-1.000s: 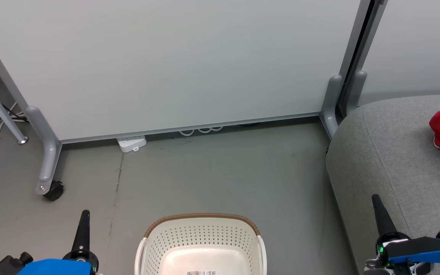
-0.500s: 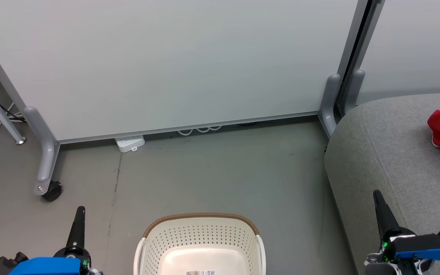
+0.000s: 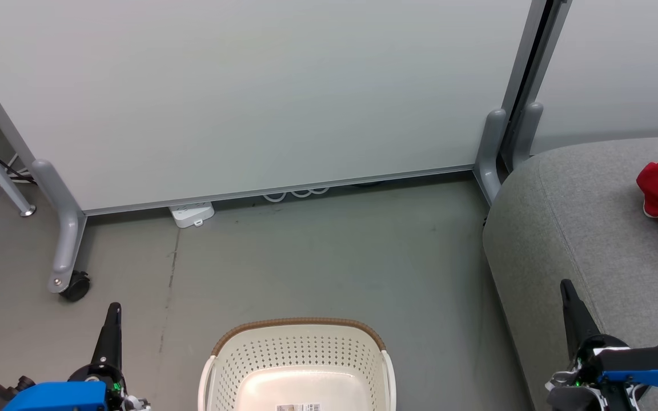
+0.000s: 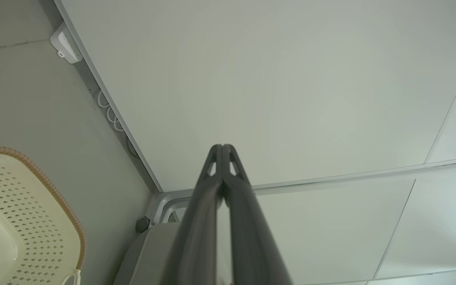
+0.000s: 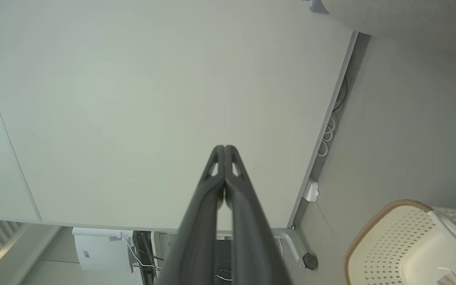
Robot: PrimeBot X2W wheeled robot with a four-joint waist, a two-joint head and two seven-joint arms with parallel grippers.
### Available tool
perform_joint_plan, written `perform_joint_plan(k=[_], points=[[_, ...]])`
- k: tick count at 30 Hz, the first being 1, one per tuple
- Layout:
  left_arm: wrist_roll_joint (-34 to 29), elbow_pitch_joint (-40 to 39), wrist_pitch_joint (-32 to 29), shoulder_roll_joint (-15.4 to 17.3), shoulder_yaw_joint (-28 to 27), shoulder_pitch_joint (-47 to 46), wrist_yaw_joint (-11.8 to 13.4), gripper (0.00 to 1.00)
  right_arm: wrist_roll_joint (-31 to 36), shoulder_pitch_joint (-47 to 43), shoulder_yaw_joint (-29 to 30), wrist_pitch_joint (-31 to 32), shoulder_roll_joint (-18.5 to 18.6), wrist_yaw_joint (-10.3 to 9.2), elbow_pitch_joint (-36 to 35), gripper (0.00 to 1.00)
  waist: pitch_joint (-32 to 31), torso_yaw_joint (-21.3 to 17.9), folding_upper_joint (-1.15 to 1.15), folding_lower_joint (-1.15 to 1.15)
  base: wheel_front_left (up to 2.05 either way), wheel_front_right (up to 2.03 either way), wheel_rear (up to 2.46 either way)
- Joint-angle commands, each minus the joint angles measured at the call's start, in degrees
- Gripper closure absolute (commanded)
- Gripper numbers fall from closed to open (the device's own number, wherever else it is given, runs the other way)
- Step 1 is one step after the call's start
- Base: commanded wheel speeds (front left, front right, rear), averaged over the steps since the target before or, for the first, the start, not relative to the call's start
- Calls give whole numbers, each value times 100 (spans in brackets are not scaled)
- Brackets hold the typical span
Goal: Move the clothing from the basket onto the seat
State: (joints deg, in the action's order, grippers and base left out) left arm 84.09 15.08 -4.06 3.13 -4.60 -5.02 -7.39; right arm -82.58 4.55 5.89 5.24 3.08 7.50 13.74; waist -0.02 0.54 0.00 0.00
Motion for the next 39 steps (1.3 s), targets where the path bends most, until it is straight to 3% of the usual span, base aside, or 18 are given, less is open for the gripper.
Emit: perform_joint_plan(k=[1,22,39], points=[[117,-52,-44,20,-47,-115,-15,100,-149,120,16,32,-16,-1,-3,100,1,-4,0,0,0,0,0],[859,-120,-262,-13,-213,-152,-18,100,-1017,201,75,144,-31,-2,35,100,20,-54,0,0,0,0,0],[841,-118,-266,-14,-211,-150,-18,100,-991,200,71,142,-30,-2,33,100,20,-54,0,0,0,0,0]])
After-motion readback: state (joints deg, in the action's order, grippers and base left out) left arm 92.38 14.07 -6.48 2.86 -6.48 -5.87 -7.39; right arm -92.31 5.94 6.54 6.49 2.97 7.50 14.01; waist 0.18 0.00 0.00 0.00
